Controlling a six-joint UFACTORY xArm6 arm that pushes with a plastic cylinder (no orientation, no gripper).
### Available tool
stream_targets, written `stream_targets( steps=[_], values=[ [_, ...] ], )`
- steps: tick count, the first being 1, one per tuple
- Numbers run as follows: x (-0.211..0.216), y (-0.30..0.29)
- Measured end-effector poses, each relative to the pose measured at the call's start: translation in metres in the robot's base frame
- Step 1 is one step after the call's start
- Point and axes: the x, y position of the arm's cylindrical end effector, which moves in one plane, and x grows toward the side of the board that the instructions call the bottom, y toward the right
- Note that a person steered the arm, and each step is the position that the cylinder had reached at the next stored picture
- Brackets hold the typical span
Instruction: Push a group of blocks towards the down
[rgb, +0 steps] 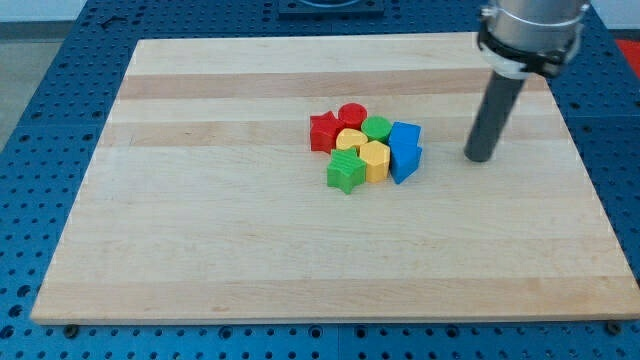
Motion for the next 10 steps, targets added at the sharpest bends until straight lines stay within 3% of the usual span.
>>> stream_targets(
  steps=[5,8,10],
  values=[
    [-0.074,-0.088],
    [-0.070,-0.135],
    [-0.045,-0.141]
  ],
)
